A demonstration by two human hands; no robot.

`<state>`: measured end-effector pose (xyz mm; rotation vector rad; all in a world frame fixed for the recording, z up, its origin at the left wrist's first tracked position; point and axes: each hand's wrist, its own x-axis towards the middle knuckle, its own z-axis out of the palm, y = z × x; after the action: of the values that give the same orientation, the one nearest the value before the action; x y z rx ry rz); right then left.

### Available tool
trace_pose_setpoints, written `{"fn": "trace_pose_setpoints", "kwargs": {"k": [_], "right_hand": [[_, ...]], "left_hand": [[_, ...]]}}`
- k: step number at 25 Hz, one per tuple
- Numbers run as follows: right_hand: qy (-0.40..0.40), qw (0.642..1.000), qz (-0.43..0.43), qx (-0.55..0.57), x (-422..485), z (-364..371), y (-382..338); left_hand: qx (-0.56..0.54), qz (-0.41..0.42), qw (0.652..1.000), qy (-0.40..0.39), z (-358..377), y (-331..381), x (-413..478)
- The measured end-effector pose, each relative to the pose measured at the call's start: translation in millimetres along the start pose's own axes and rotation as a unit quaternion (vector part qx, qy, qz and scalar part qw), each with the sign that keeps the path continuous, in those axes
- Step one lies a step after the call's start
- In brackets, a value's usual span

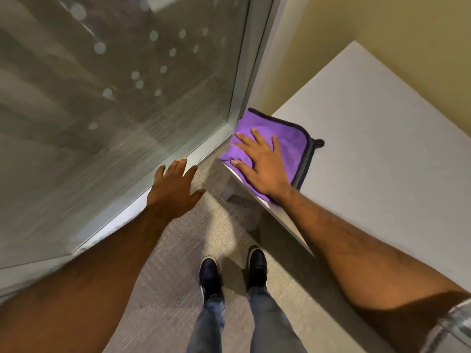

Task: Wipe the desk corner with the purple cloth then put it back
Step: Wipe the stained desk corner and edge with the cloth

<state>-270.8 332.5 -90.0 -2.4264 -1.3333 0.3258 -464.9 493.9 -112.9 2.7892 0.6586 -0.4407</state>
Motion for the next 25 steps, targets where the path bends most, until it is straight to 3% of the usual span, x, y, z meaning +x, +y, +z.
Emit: {"fn": "trace_pose_setpoints", "kwargs": {"k": [2,4,6,8,12,16,19,25], "right_hand": [[0.029,0.999,0.022,0.002,-29.6,-3.3,19.5],[0.06,0.991,0.107,-0.045,-35.6,-10.9,43.5],[0.061,0.976,0.193,-0.076,-10.9,-15.4,56.6],[0.068,0.97,0.223,-0.067,25.3,-19.6,60.2],[0.059,0.981,0.174,-0.062,72.8,-23.1,50.5],[-0.018,0.999,0.021,-0.046,59.8,-3.5,2.4],[-0.031,0.997,-0.077,0.0,27.8,-1.1,0.9],[-0.023,0.999,-0.027,-0.035,47.7,-13.6,-2.2]], "left_hand": [[-0.002,-0.001,1.0,-0.003,-1.0,0.1,0.0],[-0.001,0.001,1.0,0.006,-2.6,0.6,1.2],[-0.009,-0.002,1.0,0.019,-4.3,-1.5,1.3],[-0.021,-0.007,0.999,0.023,-1.9,-4.0,0.8],[-0.035,-0.023,0.999,0.023,4.7,-7.6,-4.9],[-0.034,-0.034,0.999,0.014,2.7,-6.4,-7.5],[-0.041,-0.034,0.998,0.025,1.0,-2.2,-9.6],[-0.081,-0.032,0.994,0.06,13.9,-9.0,-17.6]]}}
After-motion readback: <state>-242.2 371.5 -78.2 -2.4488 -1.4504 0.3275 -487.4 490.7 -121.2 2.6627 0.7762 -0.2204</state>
